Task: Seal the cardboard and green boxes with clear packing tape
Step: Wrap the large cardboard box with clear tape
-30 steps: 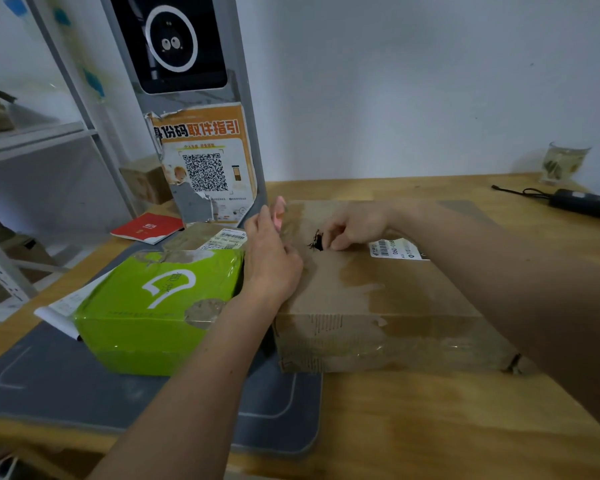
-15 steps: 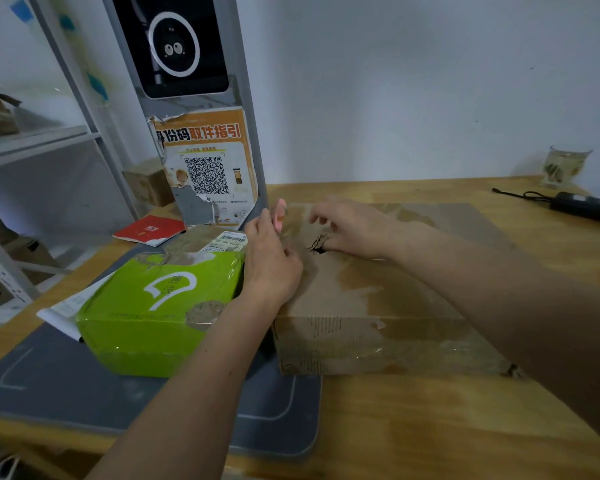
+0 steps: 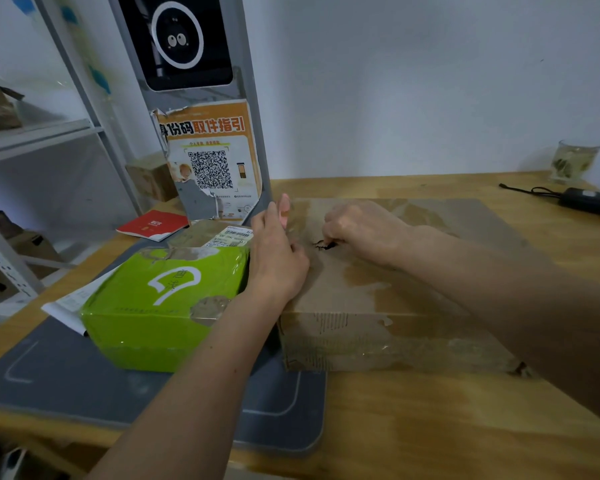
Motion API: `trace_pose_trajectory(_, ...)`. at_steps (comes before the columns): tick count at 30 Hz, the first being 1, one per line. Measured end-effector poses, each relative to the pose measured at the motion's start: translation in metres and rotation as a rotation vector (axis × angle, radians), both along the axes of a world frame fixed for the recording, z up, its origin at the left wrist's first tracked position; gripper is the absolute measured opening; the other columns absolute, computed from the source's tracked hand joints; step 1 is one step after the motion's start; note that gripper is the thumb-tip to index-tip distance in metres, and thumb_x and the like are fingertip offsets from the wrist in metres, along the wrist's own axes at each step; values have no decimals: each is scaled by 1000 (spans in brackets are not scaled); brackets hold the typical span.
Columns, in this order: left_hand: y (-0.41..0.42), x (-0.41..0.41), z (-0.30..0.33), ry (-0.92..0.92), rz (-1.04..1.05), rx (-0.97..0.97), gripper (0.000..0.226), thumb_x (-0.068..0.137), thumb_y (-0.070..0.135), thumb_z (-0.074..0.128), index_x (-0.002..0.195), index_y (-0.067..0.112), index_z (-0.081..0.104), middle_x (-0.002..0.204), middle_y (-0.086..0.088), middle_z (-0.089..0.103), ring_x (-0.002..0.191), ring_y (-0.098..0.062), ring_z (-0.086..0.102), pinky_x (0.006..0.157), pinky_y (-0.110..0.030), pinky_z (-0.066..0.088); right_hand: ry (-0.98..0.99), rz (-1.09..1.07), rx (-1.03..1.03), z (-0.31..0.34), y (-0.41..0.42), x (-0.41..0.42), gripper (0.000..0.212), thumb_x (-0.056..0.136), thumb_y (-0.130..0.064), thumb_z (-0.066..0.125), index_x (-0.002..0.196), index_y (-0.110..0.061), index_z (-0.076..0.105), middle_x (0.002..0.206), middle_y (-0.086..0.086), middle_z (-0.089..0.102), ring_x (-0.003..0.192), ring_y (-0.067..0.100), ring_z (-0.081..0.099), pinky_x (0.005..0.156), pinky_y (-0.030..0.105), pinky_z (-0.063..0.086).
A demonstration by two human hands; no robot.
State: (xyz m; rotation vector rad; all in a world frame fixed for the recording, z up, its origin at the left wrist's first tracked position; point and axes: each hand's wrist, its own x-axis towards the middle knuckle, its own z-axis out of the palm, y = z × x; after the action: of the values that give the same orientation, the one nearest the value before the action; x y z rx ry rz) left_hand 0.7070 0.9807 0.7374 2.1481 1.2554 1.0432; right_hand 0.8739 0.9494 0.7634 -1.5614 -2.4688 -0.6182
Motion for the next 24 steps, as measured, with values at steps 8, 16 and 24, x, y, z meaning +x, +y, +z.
trace_pose_trajectory(8, -3, 1, 2, 70, -25, 104, 62, 90, -2, 46, 149, 10, 33, 139, -12, 40, 123, -29, 51, 102, -45, 41, 147, 58, 17, -8, -7, 3, 16, 66, 9, 69, 72, -4, 74, 69, 9, 65, 64, 30, 64, 53, 28, 47)
trace_pose_trajectory(16, -5, -1, 2, 56, 48, 193, 53, 93, 1, 48, 144, 12, 41, 131, -8, 46, 116, -22, 50, 92, -28, 36, 497, -173, -92, -6, -19, -7, 40, 82, 6, 46, 108, -10, 73, 115, 5, 70, 109, 25, 61, 96, 35, 45)
trace_pose_trajectory(24, -10, -5, 6, 22, 127, 446, 35, 89, 6, 62, 124, 4, 61, 115, -14, 62, 114, -33, 51, 102, -36, 34, 392, -230, -218, 3, -42, -14, 45, 85, 0, 42, 117, -17, 70, 116, 7, 70, 109, 28, 60, 92, 38, 47)
